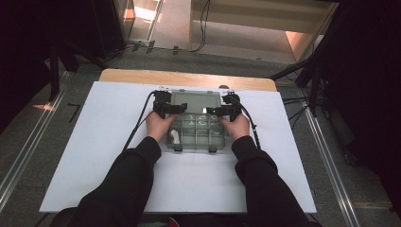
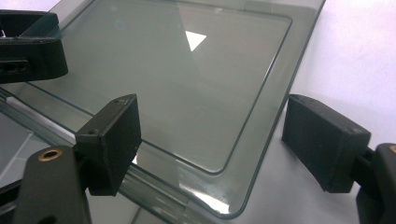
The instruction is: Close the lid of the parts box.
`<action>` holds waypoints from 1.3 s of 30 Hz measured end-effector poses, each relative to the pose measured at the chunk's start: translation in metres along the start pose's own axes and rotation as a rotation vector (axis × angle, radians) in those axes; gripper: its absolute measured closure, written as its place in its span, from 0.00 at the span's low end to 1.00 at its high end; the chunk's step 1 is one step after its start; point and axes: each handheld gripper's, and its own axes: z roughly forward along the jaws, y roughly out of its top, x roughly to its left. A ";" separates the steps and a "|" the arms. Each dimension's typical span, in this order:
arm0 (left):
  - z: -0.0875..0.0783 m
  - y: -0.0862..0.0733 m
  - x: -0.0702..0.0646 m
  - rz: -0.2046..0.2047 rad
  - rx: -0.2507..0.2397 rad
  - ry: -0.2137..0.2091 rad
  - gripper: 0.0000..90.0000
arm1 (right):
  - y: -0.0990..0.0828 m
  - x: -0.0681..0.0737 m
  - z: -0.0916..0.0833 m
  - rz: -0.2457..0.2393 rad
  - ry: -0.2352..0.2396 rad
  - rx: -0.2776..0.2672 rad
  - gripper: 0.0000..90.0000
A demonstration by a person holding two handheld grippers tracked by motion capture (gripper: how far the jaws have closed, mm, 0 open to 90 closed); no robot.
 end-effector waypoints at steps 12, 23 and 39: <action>0.000 0.000 0.000 -0.003 -0.002 0.002 0.21 | 0.002 0.002 -0.002 0.041 -0.010 0.034 0.23; 0.000 0.000 0.001 -0.017 0.000 -0.012 0.21 | 0.001 0.004 -0.003 0.040 -0.008 0.030 0.25; -0.009 0.008 0.004 -0.061 0.010 -0.036 0.37 | -0.002 0.008 -0.006 -0.015 -0.044 -0.015 0.27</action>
